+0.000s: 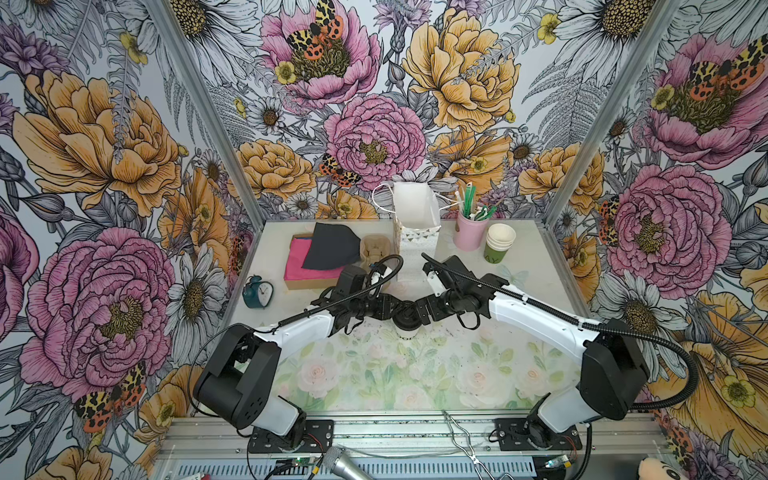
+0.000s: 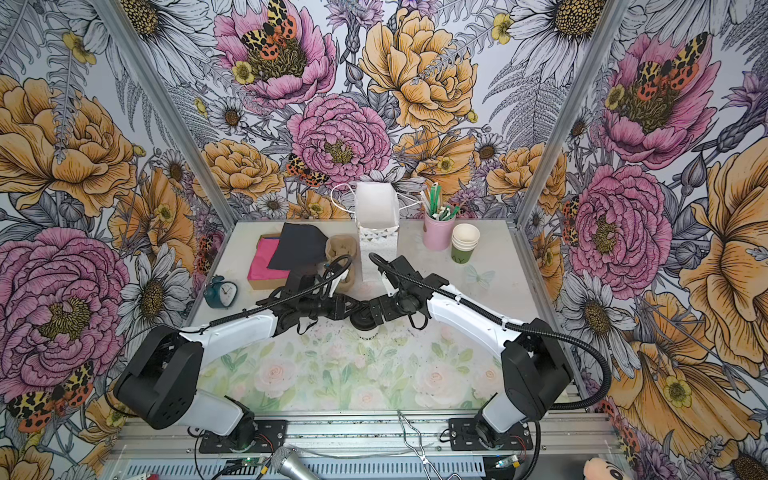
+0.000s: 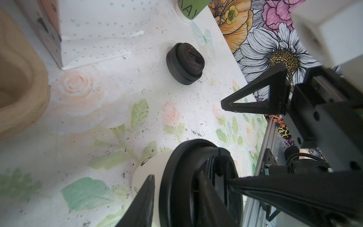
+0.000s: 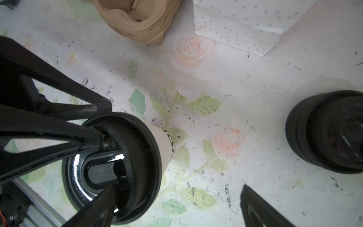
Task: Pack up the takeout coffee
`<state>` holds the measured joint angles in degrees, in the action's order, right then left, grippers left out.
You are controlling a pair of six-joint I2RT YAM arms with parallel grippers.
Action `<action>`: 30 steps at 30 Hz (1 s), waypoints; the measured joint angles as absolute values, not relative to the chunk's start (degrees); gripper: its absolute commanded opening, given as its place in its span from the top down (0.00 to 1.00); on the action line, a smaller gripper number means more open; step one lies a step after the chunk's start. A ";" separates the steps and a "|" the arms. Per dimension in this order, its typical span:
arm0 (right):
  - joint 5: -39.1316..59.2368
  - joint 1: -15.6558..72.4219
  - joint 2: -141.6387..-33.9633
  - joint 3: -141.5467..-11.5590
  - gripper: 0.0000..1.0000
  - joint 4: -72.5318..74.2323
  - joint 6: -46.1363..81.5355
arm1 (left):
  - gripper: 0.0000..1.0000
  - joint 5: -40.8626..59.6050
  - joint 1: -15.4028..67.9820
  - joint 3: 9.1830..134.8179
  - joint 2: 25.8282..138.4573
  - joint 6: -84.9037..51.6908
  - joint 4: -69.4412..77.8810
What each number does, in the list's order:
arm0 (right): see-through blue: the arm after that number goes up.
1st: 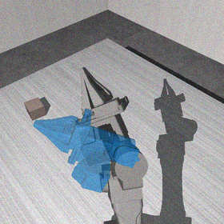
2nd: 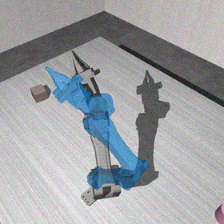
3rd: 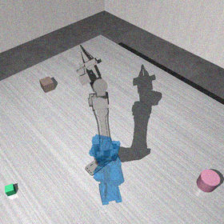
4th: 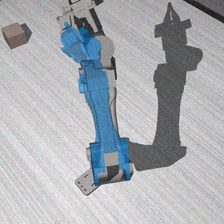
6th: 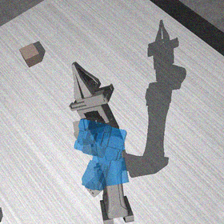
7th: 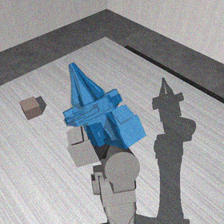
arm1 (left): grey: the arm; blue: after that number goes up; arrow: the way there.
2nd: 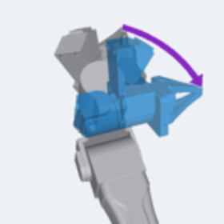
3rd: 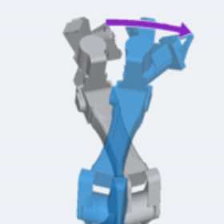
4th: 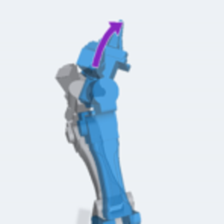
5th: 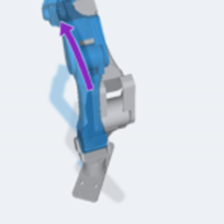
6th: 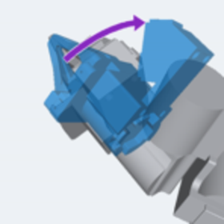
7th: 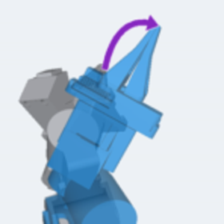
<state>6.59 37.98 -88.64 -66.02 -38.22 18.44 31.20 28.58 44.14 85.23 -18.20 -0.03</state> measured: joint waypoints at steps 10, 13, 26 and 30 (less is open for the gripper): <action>7.88 37.78 -88.27 -64.49 0.01 -36.18 19.55 | 0.66 30.89 28.60 42.65 85.62 -21.98 2.98; 8.05 37.78 -88.14 -64.03 0.01 -35.62 19.99 | 0.66 30.44 28.64 41.98 85.45 -22.76 3.99; 8.91 37.50 -88.27 -64.31 0.01 -35.48 20.14 | 0.52 26.30 28.91 41.67 82.96 -23.81 1.78; 8.88 37.50 -89.36 -66.37 0.01 -37.43 19.92 | 0.48 24.27 28.91 42.87 82.06 -23.44 -1.72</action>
<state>8.88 37.50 -89.36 -66.37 -37.43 19.92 24.27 28.91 42.87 82.06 -23.44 -1.72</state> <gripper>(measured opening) 0.991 0.506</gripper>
